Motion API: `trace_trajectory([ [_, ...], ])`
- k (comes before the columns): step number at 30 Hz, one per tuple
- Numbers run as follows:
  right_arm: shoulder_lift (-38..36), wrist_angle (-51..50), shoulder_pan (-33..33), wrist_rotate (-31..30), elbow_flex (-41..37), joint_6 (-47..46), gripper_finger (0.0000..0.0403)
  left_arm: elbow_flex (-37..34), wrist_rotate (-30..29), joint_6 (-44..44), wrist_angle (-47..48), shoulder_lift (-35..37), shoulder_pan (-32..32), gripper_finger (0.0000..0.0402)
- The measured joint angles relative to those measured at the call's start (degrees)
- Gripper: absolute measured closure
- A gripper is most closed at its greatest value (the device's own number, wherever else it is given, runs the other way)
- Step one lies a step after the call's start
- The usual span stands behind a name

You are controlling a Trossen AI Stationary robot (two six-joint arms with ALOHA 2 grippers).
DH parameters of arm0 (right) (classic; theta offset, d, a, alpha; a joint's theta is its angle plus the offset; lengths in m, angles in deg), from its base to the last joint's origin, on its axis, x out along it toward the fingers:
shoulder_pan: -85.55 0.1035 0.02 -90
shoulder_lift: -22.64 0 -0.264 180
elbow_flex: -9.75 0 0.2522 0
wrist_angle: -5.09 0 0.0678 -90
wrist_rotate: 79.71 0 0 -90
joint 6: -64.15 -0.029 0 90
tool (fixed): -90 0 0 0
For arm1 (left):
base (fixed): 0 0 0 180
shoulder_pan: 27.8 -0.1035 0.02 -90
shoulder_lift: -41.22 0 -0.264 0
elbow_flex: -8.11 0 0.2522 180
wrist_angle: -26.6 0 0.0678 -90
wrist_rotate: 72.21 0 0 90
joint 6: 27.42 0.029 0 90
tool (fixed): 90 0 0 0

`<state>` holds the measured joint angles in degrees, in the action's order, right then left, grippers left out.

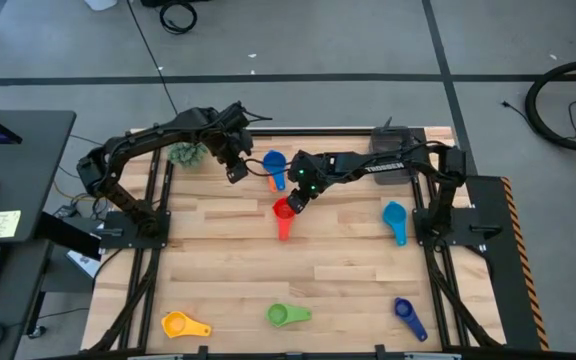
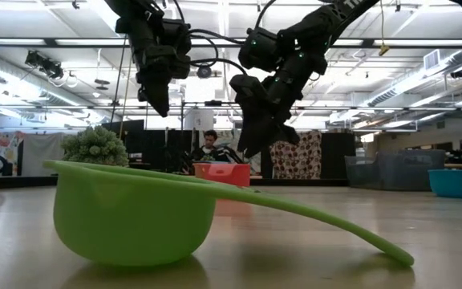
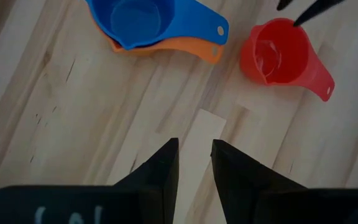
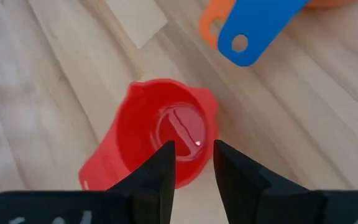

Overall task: Nest measuring cups in basket
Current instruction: Stack the red measuring cup on top of the blue measuring cup

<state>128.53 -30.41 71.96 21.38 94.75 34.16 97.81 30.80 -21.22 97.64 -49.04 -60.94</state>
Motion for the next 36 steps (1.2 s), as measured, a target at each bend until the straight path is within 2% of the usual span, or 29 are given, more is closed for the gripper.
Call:
trace_trajectory([
  [12,0.02,-0.04,0.08,-3.54,0.0,1.52,0.029,0.02,0.11,0.0,0.44,-0.04,0.0,0.0301],
  [36,0.02,0.08,0.15,-3.94,0.0,1.63,0.029,0.02,0.11,0.4,0.48,-0.04,0.0,0.0301],
])
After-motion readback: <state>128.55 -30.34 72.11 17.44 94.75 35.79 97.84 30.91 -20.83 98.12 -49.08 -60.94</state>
